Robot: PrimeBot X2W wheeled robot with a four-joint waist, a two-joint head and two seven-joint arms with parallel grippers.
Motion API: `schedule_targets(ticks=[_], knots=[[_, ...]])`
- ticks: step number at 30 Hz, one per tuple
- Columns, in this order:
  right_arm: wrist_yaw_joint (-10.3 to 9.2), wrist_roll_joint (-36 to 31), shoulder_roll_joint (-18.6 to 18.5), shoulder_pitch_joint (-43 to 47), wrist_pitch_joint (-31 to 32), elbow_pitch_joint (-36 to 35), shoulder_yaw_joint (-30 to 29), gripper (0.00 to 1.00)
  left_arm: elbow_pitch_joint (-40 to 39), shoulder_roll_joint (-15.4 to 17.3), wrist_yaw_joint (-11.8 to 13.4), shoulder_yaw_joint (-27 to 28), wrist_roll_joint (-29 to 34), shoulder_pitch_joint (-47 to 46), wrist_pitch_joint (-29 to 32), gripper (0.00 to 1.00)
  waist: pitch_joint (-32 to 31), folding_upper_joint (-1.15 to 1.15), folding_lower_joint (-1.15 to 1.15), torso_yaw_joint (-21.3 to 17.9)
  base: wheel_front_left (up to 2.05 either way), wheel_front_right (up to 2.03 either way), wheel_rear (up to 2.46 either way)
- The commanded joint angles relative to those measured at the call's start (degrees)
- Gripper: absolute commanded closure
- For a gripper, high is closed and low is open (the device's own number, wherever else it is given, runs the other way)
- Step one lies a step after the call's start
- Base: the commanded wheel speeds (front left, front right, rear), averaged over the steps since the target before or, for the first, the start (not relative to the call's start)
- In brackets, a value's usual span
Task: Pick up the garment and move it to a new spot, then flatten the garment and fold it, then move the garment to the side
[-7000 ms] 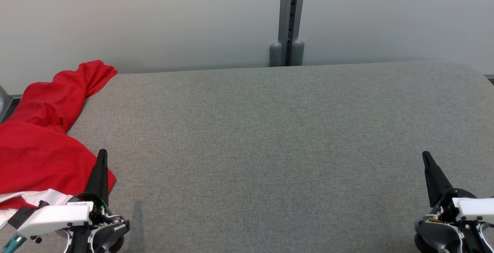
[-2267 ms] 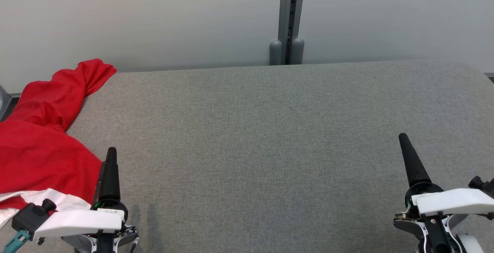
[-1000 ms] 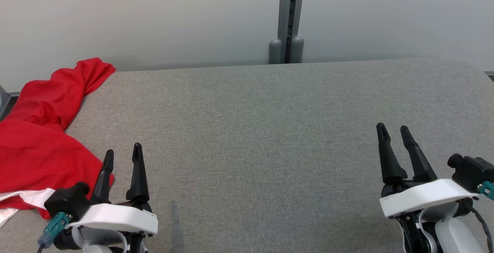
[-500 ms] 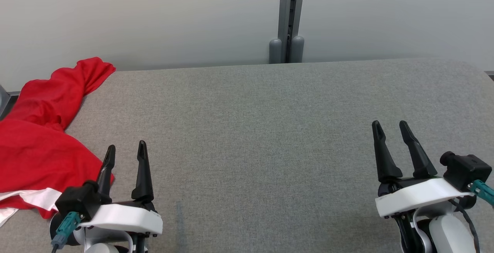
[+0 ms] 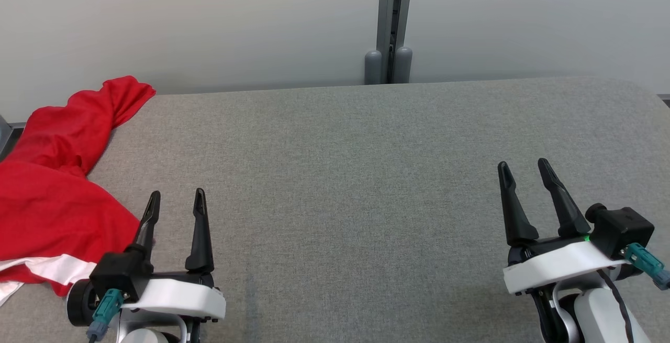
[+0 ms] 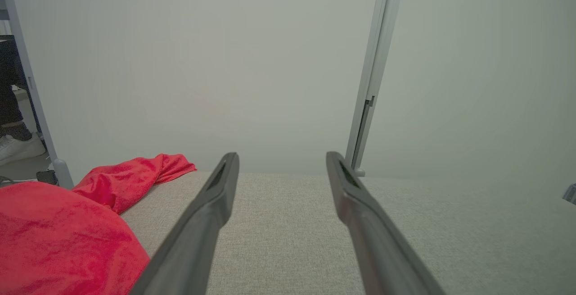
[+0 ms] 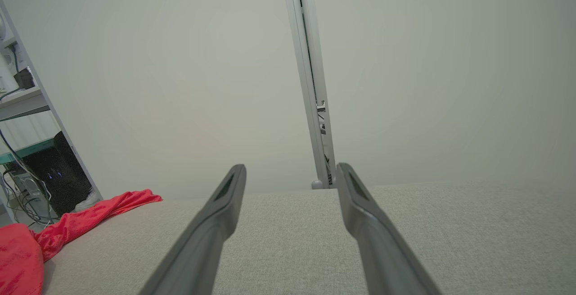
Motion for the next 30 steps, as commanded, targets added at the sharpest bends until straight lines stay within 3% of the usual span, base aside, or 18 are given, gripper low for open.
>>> schedule_targets(ticks=[1, 19, 30], knots=[[0.25, -1.4, -0.36, -1.04, -0.71, -0.04, 0.31, 0.0, -0.31, 0.35, 0.22, -0.15, 1.45, -1.03, -0.52, 0.0, 0.03, 0.0, 0.0, 0.01, 0.0, 0.0, 0.0], [0.21, -7.78, -0.51, -1.68, -2.5, -0.07, 1.22, 0.0, -0.85, 0.42, 1.32, -1.43, 8.01, -1.03, -2.31, 0.0, 0.31, 0.0, 0.0, -0.02, 0.0, 0.0, 0.0], [0.21, -7.33, -0.24, -1.69, -2.49, 0.29, 0.91, 0.0, -0.39, 0.42, 0.93, -1.05, 7.32, -1.12, -2.34, 0.0, 0.42, 0.0, 0.0, -0.03, 0.0, 0.0, 0.0]])
